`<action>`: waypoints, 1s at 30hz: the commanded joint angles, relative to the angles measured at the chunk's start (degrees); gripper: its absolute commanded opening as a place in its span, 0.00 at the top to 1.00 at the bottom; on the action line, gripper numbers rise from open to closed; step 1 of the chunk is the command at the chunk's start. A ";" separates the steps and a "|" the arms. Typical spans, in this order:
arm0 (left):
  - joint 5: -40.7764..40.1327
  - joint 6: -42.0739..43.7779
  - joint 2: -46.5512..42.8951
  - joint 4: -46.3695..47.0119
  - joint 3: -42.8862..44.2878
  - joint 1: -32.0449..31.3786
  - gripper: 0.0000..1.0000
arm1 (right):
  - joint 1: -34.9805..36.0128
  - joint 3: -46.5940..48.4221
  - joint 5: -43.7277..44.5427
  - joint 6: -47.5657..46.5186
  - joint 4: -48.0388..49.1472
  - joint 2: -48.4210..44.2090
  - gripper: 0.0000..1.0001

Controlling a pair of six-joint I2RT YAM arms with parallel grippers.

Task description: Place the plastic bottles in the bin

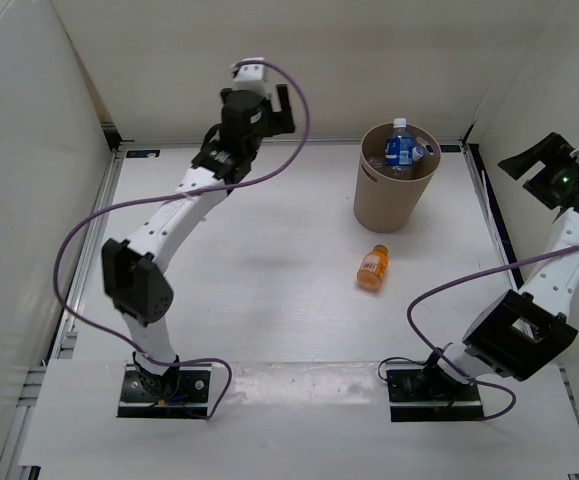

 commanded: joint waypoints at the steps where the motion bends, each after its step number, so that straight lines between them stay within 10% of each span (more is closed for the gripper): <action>1: -9.87 -0.73 -6.58 -2.19 -11.19 1.24 0.00 | 1.94 6.63 7.16 -4.75 -0.95 -1.80 0.10; 11: -10.67 -9.00 -11.42 -11.86 -22.64 2.04 0.00 | 21.25 -9.34 -11.72 -42.79 -19.66 -12.76 0.10; 16: -11.46 -10.75 -10.81 -15.63 -21.85 2.56 0.00 | 25.31 -24.35 -15.35 -40.20 -20.89 -17.01 0.10; 30: -10.85 -12.61 -11.94 -23.90 -22.90 3.79 0.00 | 30.07 -28.43 -4.10 -18.39 -14.05 -9.98 0.10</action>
